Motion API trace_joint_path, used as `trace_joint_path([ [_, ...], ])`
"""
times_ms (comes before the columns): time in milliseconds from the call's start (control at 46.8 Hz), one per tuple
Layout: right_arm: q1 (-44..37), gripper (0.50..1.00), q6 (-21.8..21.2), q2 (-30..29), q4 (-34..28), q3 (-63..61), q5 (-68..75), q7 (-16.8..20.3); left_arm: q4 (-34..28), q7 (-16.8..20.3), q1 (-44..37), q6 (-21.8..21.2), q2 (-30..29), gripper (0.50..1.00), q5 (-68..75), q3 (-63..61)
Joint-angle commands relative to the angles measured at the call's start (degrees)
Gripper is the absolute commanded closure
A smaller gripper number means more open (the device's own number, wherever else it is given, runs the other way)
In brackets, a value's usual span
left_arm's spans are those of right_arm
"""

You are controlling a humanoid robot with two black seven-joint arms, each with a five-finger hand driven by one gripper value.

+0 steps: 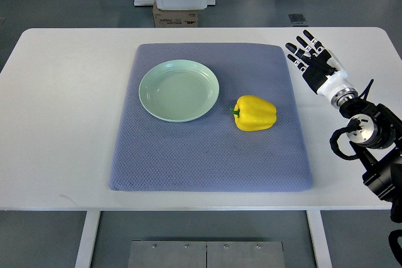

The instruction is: Place yellow pepper on plate with right hand

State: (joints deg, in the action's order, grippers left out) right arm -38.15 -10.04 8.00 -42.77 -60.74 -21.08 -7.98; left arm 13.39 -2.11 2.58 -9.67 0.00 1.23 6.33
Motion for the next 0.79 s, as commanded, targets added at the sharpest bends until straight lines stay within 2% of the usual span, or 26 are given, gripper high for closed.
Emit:
trace_joint_path([
  [0,0.0,0.500,0.0,0.1,0.0,0.0,0.0,0.0,0.1,0.0,0.0,0.0,0.0,0.500,0.1,-0.1],
  [770,-0.1,0.500,-0.2,0.6,0.1,0.1,0.0,0.0,0.0,0.0,-0.2,0.0,0.0,0.500,0.0,0.0],
])
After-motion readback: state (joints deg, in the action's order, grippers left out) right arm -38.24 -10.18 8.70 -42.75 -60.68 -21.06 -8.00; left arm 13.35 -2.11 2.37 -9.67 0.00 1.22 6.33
